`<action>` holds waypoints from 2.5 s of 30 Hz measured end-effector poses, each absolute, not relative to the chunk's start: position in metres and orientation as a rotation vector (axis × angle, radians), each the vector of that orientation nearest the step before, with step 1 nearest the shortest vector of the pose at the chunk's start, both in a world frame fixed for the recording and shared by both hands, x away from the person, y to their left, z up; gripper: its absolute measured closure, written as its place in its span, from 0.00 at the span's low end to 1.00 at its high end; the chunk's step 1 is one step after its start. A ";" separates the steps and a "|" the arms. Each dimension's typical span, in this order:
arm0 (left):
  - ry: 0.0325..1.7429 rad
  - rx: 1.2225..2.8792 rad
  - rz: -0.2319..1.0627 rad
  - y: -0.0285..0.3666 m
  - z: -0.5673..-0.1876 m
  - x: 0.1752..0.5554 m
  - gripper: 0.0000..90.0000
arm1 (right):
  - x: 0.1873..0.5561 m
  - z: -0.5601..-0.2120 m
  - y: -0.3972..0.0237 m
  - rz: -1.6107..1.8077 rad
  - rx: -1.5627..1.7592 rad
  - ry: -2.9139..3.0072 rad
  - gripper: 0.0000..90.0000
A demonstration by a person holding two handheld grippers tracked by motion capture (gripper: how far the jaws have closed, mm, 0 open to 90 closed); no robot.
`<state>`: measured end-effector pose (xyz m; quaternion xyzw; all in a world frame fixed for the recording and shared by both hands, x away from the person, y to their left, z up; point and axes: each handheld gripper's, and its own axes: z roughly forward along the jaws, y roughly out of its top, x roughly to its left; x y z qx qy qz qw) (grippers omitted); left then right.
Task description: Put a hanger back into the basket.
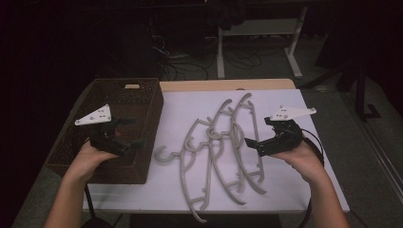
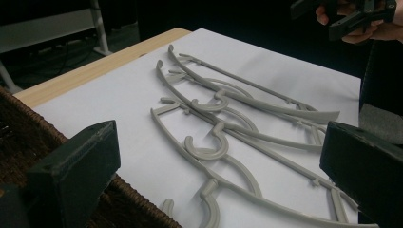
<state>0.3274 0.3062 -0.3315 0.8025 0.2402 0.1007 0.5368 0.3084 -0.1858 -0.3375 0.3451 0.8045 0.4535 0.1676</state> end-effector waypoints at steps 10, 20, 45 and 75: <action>0.587 1.911 0.243 0.299 -0.329 0.328 0.00 | 0.308 -0.340 -0.189 1.270 1.003 2.288 0.00; 0.567 1.880 0.235 0.278 -0.315 0.324 0.00 | 0.311 -0.351 -0.195 1.239 1.044 2.293 0.00; 0.488 1.955 0.102 0.174 -0.356 0.317 0.00 | 0.334 -0.375 -0.201 1.168 1.084 2.335 0.06; 0.479 2.014 0.103 0.156 -0.427 0.327 0.00 | 0.448 -0.424 -0.188 0.920 1.251 2.364 0.87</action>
